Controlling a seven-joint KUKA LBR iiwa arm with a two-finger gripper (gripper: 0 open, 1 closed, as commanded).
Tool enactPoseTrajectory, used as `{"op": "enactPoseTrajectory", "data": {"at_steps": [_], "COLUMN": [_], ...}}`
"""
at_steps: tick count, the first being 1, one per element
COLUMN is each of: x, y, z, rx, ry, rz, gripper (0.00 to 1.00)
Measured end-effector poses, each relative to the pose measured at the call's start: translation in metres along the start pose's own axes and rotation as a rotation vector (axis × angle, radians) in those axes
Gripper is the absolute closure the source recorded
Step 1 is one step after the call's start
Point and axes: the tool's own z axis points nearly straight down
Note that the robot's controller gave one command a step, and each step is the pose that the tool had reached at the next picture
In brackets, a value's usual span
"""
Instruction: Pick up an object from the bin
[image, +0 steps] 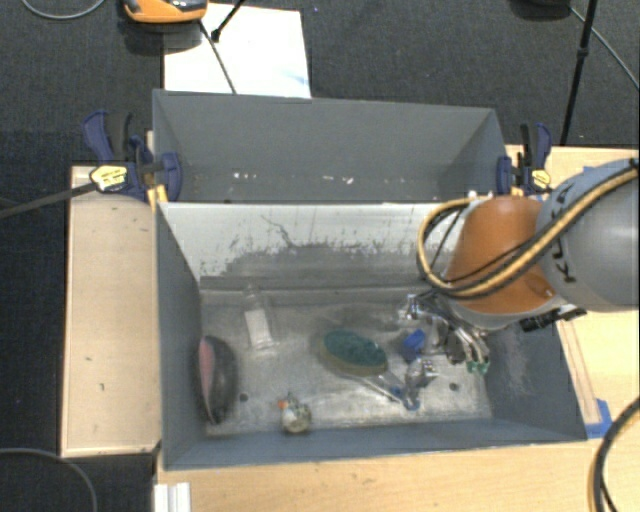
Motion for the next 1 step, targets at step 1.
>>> {"op": "enactPoseTrajectory", "data": {"at_steps": [1], "x": [-0.0237], "y": [0.0668], "z": [-0.0018], "rx": [-0.004], "ry": [0.002], "rz": [0.021], "gripper": [0.0]}}
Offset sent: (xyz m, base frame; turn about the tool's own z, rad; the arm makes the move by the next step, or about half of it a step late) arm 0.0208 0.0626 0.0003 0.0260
